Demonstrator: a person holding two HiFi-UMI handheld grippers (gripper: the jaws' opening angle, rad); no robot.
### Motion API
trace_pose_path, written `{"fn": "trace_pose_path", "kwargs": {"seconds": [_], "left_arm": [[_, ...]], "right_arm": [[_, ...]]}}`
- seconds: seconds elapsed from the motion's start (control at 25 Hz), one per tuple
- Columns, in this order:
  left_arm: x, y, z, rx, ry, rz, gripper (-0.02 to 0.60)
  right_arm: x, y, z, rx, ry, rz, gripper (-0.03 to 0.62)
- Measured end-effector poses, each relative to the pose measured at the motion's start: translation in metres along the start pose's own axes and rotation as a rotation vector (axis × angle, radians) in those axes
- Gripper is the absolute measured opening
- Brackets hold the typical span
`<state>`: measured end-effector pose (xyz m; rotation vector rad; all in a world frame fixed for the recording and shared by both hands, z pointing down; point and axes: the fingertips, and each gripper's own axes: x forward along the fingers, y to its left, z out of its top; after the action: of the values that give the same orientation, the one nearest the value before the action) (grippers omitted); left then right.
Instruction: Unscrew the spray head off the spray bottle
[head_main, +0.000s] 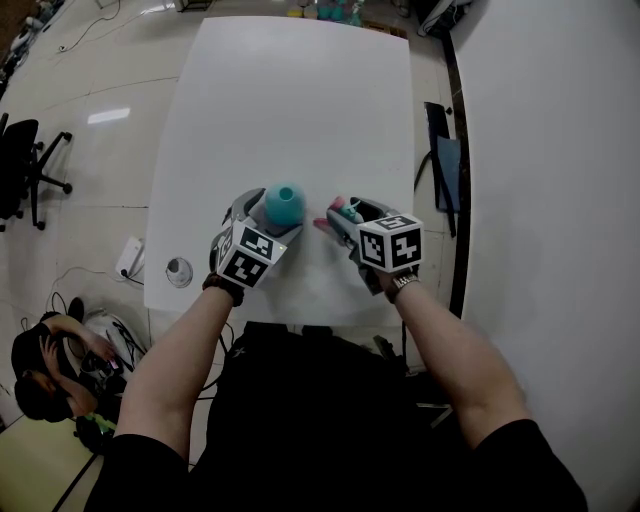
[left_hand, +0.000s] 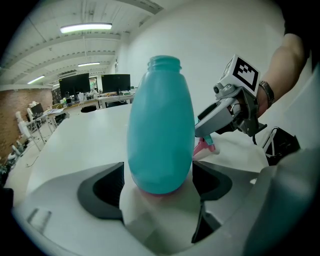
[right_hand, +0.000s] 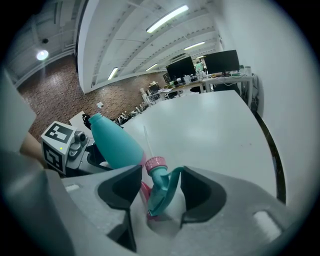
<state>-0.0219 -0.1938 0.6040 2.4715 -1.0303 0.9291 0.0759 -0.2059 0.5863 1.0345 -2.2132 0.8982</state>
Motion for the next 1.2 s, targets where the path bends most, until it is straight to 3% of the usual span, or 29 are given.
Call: {"fn": "trace_pose_path", "kwargs": {"seconds": [0.36,0.96,1.2], "left_arm": [[-0.012,0.008,0.002,-0.015,0.004,0.054,0.446],[-0.048,-0.015,0.003,-0.057,-0.03,0.121,0.374],[-0.064,-0.038,0.016,-0.078,-0.062,0.133,0.306]], "right_arm": [[-0.01,-0.024,0.001,0.011,0.01,-0.089,0.244],[-0.036,-0.002,0.003,-0.082,-0.027,-0.097,0.242],[-0.057,0.02,0.002,-0.175,-0.064,-0.09,0.162]]}}
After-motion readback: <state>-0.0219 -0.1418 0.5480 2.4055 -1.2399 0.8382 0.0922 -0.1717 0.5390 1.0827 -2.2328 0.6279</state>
